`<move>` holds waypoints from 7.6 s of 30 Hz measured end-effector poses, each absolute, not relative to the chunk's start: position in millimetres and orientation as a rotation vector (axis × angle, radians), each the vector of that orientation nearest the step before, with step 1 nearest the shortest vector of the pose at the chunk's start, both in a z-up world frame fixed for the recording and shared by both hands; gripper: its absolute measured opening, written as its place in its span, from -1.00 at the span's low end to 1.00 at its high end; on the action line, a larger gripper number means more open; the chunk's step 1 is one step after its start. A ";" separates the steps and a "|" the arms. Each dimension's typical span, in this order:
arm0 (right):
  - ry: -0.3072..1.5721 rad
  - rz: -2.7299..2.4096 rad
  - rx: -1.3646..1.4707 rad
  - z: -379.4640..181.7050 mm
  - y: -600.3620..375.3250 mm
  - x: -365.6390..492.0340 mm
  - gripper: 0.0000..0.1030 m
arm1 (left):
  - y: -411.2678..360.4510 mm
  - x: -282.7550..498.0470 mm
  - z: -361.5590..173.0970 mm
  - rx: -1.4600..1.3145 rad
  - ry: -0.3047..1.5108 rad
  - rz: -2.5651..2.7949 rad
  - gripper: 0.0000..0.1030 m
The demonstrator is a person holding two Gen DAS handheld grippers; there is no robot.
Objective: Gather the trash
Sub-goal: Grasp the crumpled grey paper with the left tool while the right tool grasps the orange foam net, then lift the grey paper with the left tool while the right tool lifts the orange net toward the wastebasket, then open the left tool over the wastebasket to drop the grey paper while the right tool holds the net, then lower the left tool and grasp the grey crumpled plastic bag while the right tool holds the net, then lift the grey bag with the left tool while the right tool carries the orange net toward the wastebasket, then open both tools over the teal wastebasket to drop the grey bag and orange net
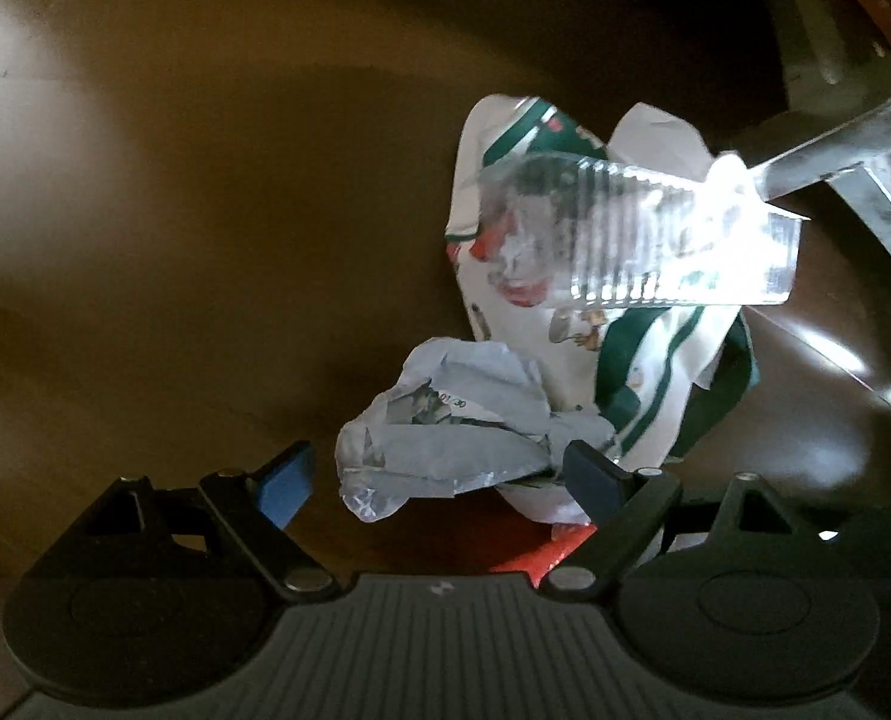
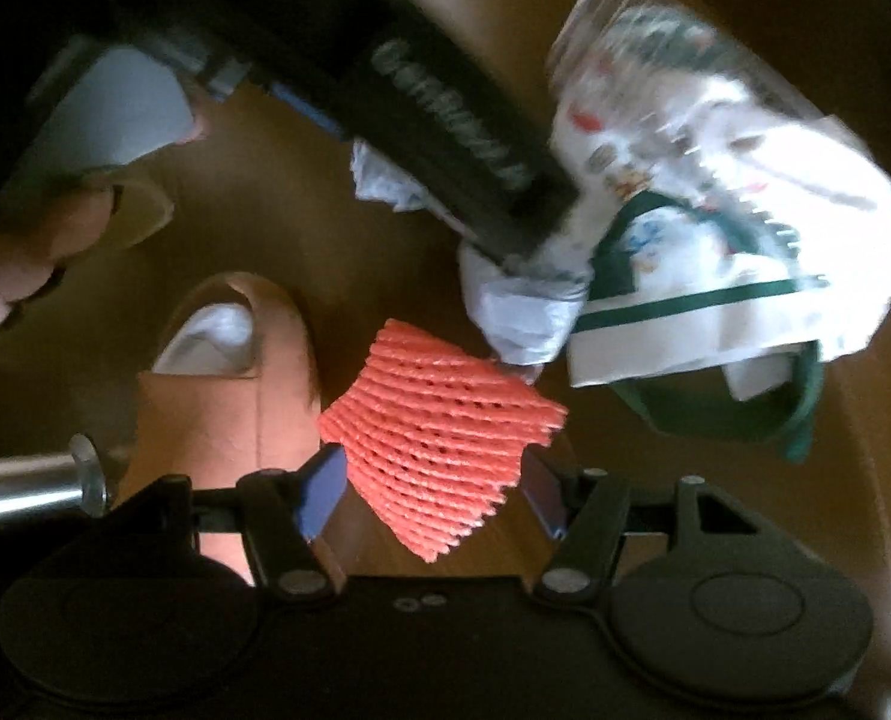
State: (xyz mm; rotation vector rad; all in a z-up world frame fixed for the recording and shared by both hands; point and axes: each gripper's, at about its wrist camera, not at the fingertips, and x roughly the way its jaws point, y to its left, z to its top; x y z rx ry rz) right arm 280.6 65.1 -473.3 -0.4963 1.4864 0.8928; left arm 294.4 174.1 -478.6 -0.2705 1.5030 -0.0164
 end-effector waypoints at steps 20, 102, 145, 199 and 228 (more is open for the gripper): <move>1.433 0.843 -0.663 -497.8 79.5 271.2 -0.98 | 175.2 289.9 -487.0 -0.384 1.439 -0.042 -0.55; 0.776 0.466 -0.341 -91.6 -100.5 212.7 -0.73 | 201.8 256.2 -81.8 -0.376 0.725 0.027 -0.87; 0.792 0.436 -0.043 -149.4 -232.5 228.1 -0.70 | 23.2 294.6 -251.0 -0.504 1.326 0.192 0.39; 0.948 0.549 -0.029 -194.8 -197.7 258.7 -0.69 | 1.8 294.5 -294.9 -0.457 1.471 0.281 -0.14; 0.340 0.350 -0.038 130.2 -300.5 217.0 -0.70 | -89.7 283.2 158.9 -0.262 0.644 -0.238 -0.14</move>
